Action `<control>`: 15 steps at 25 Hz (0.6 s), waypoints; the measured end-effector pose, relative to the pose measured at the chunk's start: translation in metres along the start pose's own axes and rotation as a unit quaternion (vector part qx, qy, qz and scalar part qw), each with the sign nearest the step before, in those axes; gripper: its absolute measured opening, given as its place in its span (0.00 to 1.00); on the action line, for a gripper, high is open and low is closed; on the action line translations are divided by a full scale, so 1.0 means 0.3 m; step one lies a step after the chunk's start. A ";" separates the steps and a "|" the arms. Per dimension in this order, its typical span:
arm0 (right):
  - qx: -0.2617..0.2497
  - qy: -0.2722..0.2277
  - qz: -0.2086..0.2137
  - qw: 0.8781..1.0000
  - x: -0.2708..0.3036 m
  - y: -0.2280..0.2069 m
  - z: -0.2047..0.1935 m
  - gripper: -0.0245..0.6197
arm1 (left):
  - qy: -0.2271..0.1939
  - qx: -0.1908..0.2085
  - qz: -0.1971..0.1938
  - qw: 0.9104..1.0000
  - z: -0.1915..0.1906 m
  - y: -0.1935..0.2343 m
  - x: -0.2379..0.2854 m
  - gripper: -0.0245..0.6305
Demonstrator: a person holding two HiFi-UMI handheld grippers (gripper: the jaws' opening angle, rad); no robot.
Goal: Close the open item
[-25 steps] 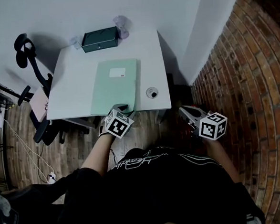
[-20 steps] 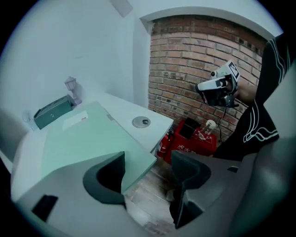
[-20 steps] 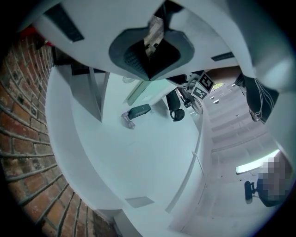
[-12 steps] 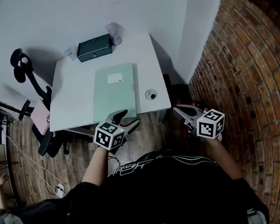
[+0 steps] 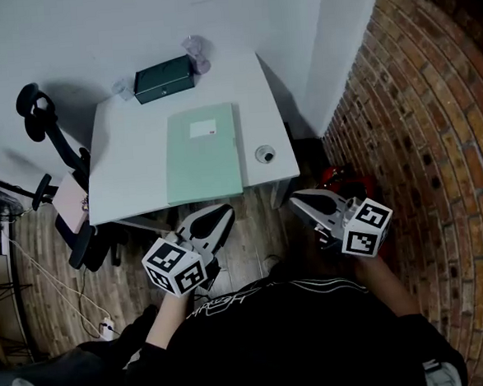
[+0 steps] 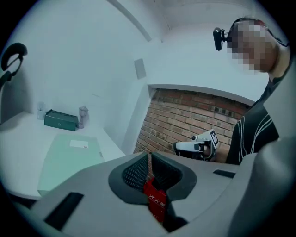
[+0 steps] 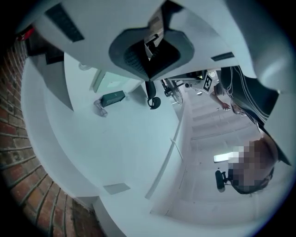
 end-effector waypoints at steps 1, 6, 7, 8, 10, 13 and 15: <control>-0.004 -0.005 0.001 1.000 -0.005 0.024 -0.004 0.04 | -0.004 0.001 -0.001 1.000 -0.002 -0.017 -0.014 0.11; -0.025 -0.028 -0.004 0.999 -0.037 0.103 -0.013 0.04 | -0.015 0.012 -0.003 1.000 -0.006 -0.086 -0.062 0.11; -0.028 -0.030 -0.005 0.999 -0.042 0.116 -0.014 0.04 | -0.017 0.010 -0.002 1.000 -0.005 -0.094 -0.072 0.11; -0.030 -0.031 -0.005 0.999 -0.046 0.130 -0.013 0.04 | -0.020 0.008 0.000 1.000 -0.005 -0.100 -0.083 0.11; -0.037 -0.033 -0.007 0.999 -0.053 0.156 -0.010 0.04 | -0.026 0.005 -0.001 1.000 -0.002 -0.114 -0.102 0.11; -0.045 -0.036 -0.011 0.998 -0.074 0.178 -0.015 0.04 | -0.026 0.012 -0.002 1.000 0.000 -0.139 -0.108 0.11; -0.045 -0.037 -0.014 0.998 -0.088 0.181 -0.022 0.04 | -0.025 0.017 -0.004 1.000 0.003 -0.154 -0.105 0.11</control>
Point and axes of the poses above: the fingertips, and each gripper's own axes: x forward along the fingers, y to its left, z out of its top, the point moved 9 cm from there along -x, backward along the fingers, and after that the axes turned 11 degrees about -z, right-handed, at the moved point
